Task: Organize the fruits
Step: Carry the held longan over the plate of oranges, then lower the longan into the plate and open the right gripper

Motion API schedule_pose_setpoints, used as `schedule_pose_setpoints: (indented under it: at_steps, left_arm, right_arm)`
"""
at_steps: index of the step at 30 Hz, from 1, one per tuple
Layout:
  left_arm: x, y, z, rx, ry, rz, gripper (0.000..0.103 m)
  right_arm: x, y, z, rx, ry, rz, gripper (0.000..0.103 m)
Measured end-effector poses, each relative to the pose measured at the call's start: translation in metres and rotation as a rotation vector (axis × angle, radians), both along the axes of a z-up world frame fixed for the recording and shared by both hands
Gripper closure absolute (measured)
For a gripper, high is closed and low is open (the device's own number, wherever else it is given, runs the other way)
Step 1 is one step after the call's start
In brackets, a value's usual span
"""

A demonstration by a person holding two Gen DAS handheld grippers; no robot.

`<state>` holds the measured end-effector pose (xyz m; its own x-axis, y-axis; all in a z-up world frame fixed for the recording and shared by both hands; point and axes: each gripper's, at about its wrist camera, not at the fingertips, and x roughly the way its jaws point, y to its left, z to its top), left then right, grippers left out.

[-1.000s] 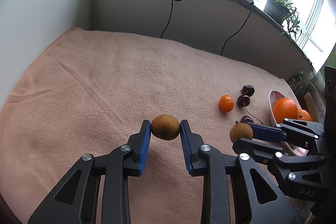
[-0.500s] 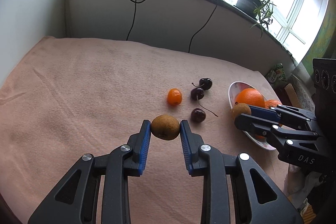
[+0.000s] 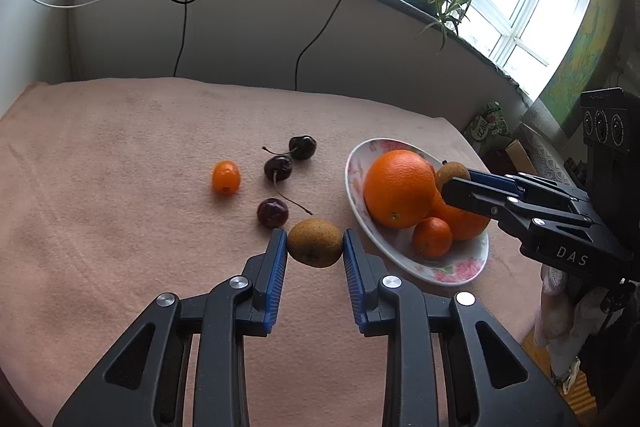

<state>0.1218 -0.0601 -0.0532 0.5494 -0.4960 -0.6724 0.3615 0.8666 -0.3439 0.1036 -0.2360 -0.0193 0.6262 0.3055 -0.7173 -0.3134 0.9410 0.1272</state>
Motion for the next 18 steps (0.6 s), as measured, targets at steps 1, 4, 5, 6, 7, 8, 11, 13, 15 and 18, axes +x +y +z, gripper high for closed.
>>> schedule_pose_setpoints:
  at_steps: [1, 4, 5, 6, 7, 8, 11, 13, 15, 18]
  left_arm:
    - [-0.001, -0.004, 0.0, -0.001, 0.0, -0.009, 0.076]
    - [-0.003, -0.016, 0.001, -0.003, -0.001, -0.036, 0.076]
    - [-0.004, -0.021, 0.001, -0.005, -0.001, -0.044, 0.076]
    - [-0.003, -0.025, 0.002, -0.007, -0.002, -0.052, 0.076]
    - [-0.004, -0.028, 0.003, -0.009, -0.003, -0.059, 0.076]
    - [-0.004, -0.032, 0.003, -0.011, -0.002, -0.066, 0.076]
    - [-0.004, -0.042, 0.003, -0.012, 0.002, -0.085, 0.076]
    - [-0.005, -0.048, 0.002, -0.008, 0.003, -0.096, 0.076]
    - [-0.007, -0.051, 0.002, -0.006, 0.005, -0.107, 0.076]
    - [-0.007, -0.057, 0.002, -0.005, 0.005, -0.116, 0.076]
  right_arm:
    - [0.0, -0.004, 0.001, -0.002, -0.001, -0.008, 0.072]
    - [0.0, -0.015, 0.001, -0.003, -0.004, -0.03, 0.072]
    - [0.0, -0.018, 0.002, -0.003, -0.005, -0.036, 0.072]
    - [0.0, -0.021, 0.003, -0.003, -0.008, -0.042, 0.072]
    - [0.0, -0.024, 0.003, -0.004, -0.011, -0.045, 0.072]
    - [0.0, -0.026, 0.004, -0.006, -0.014, -0.05, 0.072]
    - [0.002, -0.032, 0.005, -0.006, -0.016, -0.064, 0.072]
    - [0.004, -0.036, 0.004, -0.006, -0.016, -0.075, 0.072]
    - [0.005, -0.041, 0.004, -0.009, -0.018, -0.083, 0.072]
    - [0.007, -0.047, 0.004, -0.013, -0.02, -0.095, 0.072]
